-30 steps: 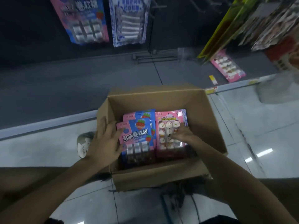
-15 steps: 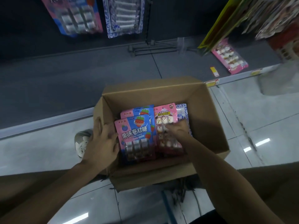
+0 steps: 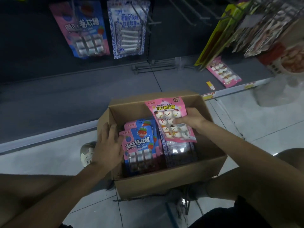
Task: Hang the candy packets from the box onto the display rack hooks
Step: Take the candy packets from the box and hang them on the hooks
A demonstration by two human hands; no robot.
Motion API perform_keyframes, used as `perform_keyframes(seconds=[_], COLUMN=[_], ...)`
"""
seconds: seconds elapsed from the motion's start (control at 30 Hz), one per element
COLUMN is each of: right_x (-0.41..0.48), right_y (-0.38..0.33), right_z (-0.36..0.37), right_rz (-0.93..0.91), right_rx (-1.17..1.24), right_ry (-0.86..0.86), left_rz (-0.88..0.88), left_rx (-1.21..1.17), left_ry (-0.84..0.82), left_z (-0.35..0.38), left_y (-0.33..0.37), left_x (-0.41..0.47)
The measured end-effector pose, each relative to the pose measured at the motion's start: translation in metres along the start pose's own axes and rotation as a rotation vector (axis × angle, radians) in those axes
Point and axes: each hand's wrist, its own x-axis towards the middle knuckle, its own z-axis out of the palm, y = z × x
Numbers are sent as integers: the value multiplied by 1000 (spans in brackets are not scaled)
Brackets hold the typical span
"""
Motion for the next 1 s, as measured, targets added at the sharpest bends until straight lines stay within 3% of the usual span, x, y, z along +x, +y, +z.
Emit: perform_keyframes(seconds=[0.3,0.4,0.47,0.63,0.8,1.0], right_x=[-74,-95,-101,-107,-104,-114], right_y=[-72,-80,-78,-81,-81,-90], right_z=[-53,-58,-56,-50,-38,-27], right_rz=[-211,-261,-265,-276,-243,-247], right_rx=[2,84,168,375,358,448], right_ry=[-119,-129,-93,-8,-4,-123], left_rz=[-26,-52,-137,-348,-279,-415], left_rx=[-47,-167,-429,-1368,-1628,-1947], left_ry=[84,89,63,-116,-174,-235], left_z=[-17,-26,-44,-109,-131,-126], left_y=[7,14,28,81,104,112], left_x=[15,23,29,42,53,70])
